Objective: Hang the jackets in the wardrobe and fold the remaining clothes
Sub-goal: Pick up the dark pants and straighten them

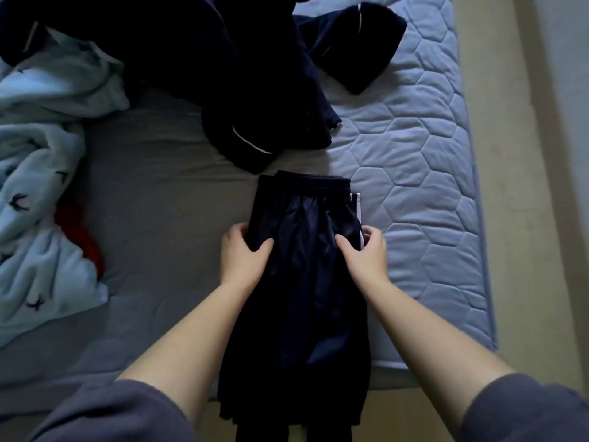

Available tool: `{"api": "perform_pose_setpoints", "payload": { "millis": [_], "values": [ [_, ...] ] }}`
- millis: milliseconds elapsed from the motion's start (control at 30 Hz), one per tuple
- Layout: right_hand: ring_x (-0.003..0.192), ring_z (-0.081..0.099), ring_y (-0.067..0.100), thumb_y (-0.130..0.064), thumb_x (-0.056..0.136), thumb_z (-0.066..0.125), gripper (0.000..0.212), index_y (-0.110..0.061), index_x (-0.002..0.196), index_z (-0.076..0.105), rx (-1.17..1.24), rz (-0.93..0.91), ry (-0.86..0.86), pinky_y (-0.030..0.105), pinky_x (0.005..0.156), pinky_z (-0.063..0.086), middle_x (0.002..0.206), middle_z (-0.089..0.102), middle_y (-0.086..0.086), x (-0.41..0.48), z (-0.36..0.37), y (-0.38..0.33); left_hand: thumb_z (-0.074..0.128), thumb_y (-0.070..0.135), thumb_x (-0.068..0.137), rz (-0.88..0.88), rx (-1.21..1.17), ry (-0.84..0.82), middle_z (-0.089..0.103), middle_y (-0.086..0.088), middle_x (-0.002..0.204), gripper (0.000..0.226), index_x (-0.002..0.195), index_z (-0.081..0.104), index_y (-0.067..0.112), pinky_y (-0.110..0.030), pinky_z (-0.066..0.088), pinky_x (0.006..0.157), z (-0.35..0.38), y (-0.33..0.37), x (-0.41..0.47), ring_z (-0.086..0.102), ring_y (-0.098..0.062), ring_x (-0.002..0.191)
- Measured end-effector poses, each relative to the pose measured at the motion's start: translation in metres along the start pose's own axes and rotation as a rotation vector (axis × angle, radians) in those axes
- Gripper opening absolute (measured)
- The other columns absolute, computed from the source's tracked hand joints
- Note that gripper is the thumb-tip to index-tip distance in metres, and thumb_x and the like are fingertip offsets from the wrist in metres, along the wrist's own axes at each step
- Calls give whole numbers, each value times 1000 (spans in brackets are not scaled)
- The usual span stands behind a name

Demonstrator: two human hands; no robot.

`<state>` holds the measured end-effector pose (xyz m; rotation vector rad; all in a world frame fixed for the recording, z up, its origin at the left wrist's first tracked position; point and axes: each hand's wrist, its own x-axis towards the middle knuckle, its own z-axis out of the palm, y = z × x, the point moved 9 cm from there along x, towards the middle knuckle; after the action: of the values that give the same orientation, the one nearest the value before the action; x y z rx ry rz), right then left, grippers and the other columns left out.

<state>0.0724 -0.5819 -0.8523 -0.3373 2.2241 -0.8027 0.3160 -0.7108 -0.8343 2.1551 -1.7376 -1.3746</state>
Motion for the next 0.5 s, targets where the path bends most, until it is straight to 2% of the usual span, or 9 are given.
{"api": "perform_pose_setpoints", "payload": {
  "millis": [67,167,233,300,367,500],
  "values": [
    [106,57,18,-33,80,74,47,-14,115,50,67,99,-54,35,95,46,110,58,1,-17,-1,21,71,36,81,-100,-110,-70,52,-6,133,69,137,39,14,-33,42,99,3,-25,-18,52,-22,118],
    [92,64,13,-35,83,72,33,-18,107,57,162,283,-259,26,78,51,102,67,-2,-45,9,56,75,37,79,-196,-153,-274,62,-2,121,61,129,50,15,-25,47,83,21,-57,-39,60,-14,99],
    [93,67,16,-30,83,73,36,-11,112,64,194,374,-408,29,83,53,105,70,4,-63,19,76,78,35,76,-208,-182,-393,66,4,110,51,120,56,20,-19,48,75,32,-69,-47,62,-7,93],
    [95,68,22,-24,80,76,40,-8,115,65,202,423,-492,37,89,54,105,72,8,-76,23,88,81,32,73,-219,-200,-445,68,9,101,39,105,62,24,-18,49,71,36,-76,-49,65,-6,89],
    [95,69,26,-21,79,77,39,-8,113,65,234,465,-523,42,90,54,103,73,11,-85,22,94,82,30,71,-237,-213,-490,71,8,96,29,94,65,27,-20,51,71,37,-79,-53,68,-10,87],
    [93,70,27,-20,79,76,35,-7,110,66,282,490,-539,37,83,56,99,74,10,-101,9,91,82,28,72,-221,-211,-495,72,8,95,26,93,66,28,-16,49,66,28,-76,-68,68,-6,82]
  ]
}}
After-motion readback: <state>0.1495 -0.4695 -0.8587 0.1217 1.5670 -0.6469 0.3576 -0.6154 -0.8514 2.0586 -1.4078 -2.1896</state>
